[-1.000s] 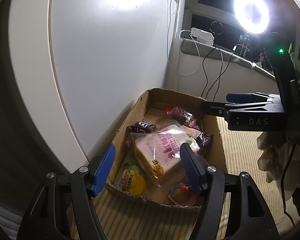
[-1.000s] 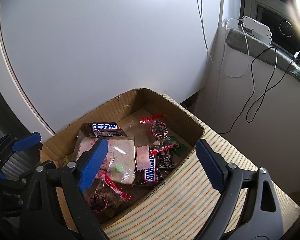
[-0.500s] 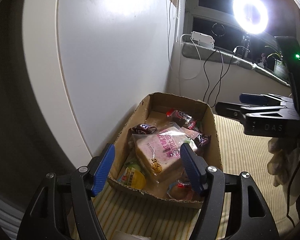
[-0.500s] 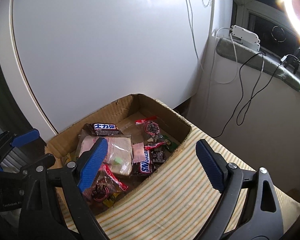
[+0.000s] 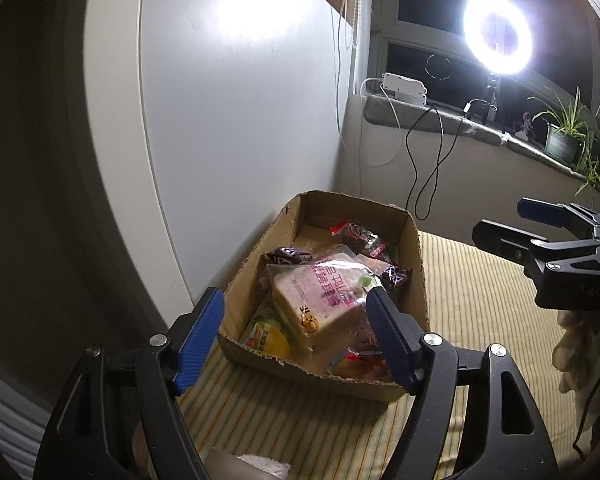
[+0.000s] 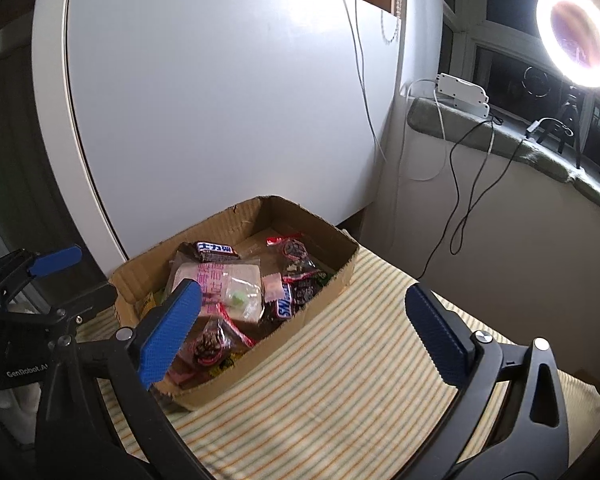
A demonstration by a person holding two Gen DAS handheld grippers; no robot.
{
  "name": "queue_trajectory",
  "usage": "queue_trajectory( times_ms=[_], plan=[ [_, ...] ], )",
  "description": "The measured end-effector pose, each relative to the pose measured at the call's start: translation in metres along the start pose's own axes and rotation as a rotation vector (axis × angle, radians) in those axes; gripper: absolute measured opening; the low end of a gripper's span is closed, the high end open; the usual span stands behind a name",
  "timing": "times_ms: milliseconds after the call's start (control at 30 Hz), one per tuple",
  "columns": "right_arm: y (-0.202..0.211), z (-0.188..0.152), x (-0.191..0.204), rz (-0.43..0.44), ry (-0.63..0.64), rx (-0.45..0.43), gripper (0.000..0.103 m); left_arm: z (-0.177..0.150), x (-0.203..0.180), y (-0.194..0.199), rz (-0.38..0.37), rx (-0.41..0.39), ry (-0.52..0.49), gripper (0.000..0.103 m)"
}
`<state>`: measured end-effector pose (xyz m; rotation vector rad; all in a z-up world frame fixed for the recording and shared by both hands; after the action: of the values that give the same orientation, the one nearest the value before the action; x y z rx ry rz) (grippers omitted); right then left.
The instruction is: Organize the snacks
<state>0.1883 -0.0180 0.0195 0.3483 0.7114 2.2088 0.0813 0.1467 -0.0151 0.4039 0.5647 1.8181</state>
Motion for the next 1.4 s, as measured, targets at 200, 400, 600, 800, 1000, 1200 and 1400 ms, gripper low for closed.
queue_trajectory(
  times_ms=[200, 400, 600, 800, 1000, 1200, 1400],
  plan=[
    [0.010, -0.016, -0.003, 0.000, -0.026, 0.007, 0.103, -0.006, 0.000, 0.005, 0.011, 0.007, 0.005, 0.079],
    [0.013, -0.022, -0.004, 0.004, -0.037, 0.017, 0.103, -0.009, 0.000, 0.008, 0.019, 0.012, 0.005, 0.079],
    [0.016, -0.025, -0.003, 0.010, -0.042, 0.015, 0.103, -0.010, -0.003, 0.012, 0.020, 0.009, -0.002, 0.079],
    [0.019, -0.026, -0.002, 0.012, -0.044, 0.015, 0.103, -0.011, -0.003, 0.012, 0.017, 0.008, -0.005, 0.079],
    [0.024, -0.029, -0.002, 0.020, -0.054, 0.008, 0.103, -0.017, -0.002, 0.009, 0.024, 0.022, -0.007, 0.079],
    [0.025, -0.033, 0.000, 0.021, -0.054, 0.014, 0.103, -0.020, -0.003, 0.010, 0.023, 0.027, -0.007, 0.079],
    [0.025, -0.036, -0.001, 0.020, -0.055, 0.017, 0.103, -0.021, -0.005, 0.011, 0.023, 0.030, -0.010, 0.079]
  ],
)
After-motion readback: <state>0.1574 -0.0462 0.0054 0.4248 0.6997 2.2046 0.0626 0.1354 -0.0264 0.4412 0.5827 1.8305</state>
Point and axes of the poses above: each gripper's, at about its wrist camera, not at the fingertips, and y roughly against the way its jaws point, x to its left, z to its top, the point moved 4 cm from there along -y, roughly the way its jaws point, and after that the axes turned 2 degrees about -y, right-handed, at the moved point
